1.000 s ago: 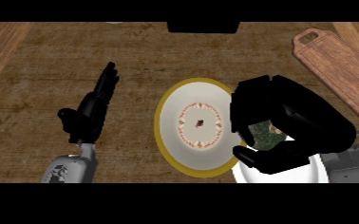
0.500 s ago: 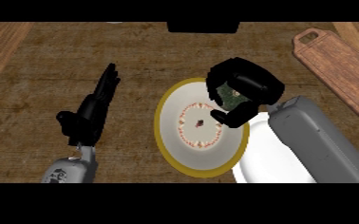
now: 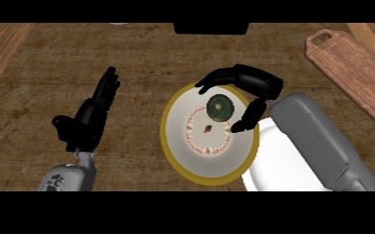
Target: Pick the squash from the plate and place it in the bowl
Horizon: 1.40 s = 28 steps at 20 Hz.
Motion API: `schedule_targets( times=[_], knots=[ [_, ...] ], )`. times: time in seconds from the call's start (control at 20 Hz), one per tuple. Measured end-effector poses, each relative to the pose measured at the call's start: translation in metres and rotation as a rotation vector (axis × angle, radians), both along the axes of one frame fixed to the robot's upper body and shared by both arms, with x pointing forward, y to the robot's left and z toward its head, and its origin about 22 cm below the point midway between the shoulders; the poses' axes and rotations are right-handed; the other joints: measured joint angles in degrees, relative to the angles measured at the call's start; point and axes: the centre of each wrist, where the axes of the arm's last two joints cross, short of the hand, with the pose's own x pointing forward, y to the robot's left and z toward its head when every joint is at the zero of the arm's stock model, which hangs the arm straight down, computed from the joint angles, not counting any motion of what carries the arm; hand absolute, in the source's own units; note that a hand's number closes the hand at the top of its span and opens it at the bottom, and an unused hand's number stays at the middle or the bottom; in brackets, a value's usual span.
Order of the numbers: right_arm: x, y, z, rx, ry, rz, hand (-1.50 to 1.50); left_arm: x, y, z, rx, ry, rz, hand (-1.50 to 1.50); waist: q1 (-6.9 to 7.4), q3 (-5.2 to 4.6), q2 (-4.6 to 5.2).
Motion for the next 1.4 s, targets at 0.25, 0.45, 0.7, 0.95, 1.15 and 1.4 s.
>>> schedule_targets(
  times=[0.25, 0.45, 0.7, 0.95, 1.15, 1.4],
  knots=[
    [0.007, -0.002, 0.010, 0.189, 0.054, 0.002, -1.50, -0.001, -0.003, -0.003, -0.002, 0.005, 0.012, 0.00, -0.57, -0.01, -0.23],
    [0.017, -0.022, 0.024, 0.274, 0.126, -0.048, -1.50, -0.001, -0.003, -0.005, -0.002, 0.003, 0.016, 0.00, -0.84, -0.03, -0.31],
    [0.030, -0.057, 0.042, 0.301, 0.228, -0.112, -1.50, 0.001, -0.001, 0.000, -0.009, 0.000, 0.013, 0.00, -0.67, -0.03, -0.27],
    [0.040, -0.089, 0.046, 0.321, 0.319, -0.163, -1.50, 0.002, -0.002, 0.001, -0.004, -0.005, 0.011, 0.00, -0.27, -0.01, -0.10],
    [0.041, -0.115, 0.051, 0.312, 0.361, -0.182, -1.50, 0.002, -0.008, 0.005, -0.003, -0.004, 0.000, 0.00, -0.07, 0.03, 0.00],
    [0.039, -0.130, 0.052, 0.296, 0.378, -0.191, -1.50, 0.004, -0.011, 0.003, 0.001, -0.010, -0.005, 0.00, 0.34, 0.07, 0.27]
  ],
)
